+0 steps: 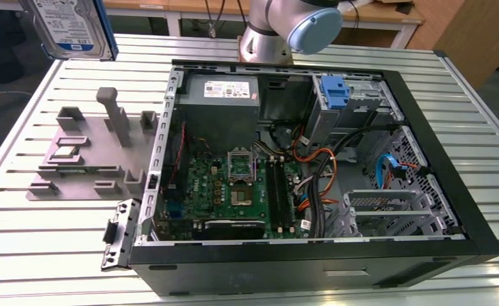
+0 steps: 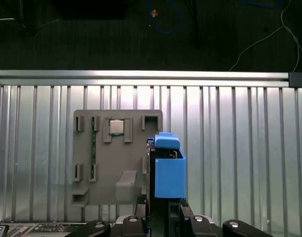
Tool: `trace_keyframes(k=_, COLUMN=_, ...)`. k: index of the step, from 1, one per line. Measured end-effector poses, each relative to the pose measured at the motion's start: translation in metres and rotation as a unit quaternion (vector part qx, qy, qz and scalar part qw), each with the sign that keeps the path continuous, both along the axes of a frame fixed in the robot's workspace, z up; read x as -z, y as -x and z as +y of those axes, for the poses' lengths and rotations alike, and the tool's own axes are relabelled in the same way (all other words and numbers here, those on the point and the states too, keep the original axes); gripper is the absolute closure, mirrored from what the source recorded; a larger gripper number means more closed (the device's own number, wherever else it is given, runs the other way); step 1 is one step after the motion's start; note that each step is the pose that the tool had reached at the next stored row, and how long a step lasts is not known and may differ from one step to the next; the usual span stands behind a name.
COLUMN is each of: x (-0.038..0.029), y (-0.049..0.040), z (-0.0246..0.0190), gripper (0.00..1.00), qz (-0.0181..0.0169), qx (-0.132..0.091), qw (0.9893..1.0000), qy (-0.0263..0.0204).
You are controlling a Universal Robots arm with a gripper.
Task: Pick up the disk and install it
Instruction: 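Pick up the disk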
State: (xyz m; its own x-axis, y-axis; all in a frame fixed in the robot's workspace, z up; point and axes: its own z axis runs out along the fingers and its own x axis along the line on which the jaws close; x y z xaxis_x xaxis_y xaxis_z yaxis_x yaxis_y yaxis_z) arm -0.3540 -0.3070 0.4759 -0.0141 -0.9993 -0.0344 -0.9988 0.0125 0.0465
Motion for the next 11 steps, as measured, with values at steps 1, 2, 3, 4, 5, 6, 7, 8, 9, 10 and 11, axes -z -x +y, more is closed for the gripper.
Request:
trace_keyframes(k=1, x=0.0, y=0.0, z=0.0, gripper=0.65, qz=0.0, qx=0.0, qw=1.0, qy=0.0)
trace_keyframes(k=2, x=0.0, y=0.0, z=0.0, gripper=0.65, qz=0.0, qx=0.0, qw=1.0, qy=0.0)
trace_keyframes(k=3, x=-0.0002, y=-0.0001, z=-0.0003, gripper=0.65, qz=0.0001, qx=0.0, qw=1.0, qy=0.0001)
trace_keyframes(k=4, x=-0.0002, y=-0.0002, z=-0.0012, gripper=0.65, qz=0.0002, qx=0.0, qw=1.0, qy=0.0001)
trace_keyframes(k=5, x=-0.0001, y=-0.0002, z=-0.0025, gripper=0.65, qz=0.0001, qx=0.0, qw=1.0, qy=0.0001)
trace_keyframes(k=6, x=-0.0001, y=-0.0002, z=-0.0041, gripper=0.65, qz=0.0, qx=0.0, qw=1.0, qy=0.0)
trace_keyframes(k=7, x=-0.0001, y=-0.0003, z=-0.0059, gripper=0.65, qz=0.0, qx=0.0, qw=1.0, qy=0.0)
trace_keyframes(k=8, x=-0.0001, y=-0.0003, z=-0.0079, gripper=0.65, qz=0.0, qx=0.0, qw=1.0, qy=0.0)
trace_keyframes(k=9, x=0.0, y=-0.0004, z=-0.01, gripper=0.65, qz=0.0, qx=0.0, qw=1.0, qy=0.0)
trace_keyframes(k=10, x=-0.0001, y=-0.0004, z=-0.0121, gripper=0.65, qz=0.0001, qx=0.0, qw=1.0, qy=0.0)
trace_keyframes(k=11, x=-0.0001, y=-0.0005, z=-0.0142, gripper=0.65, qz=0.0001, qx=0.0, qw=1.0, qy=0.0001)
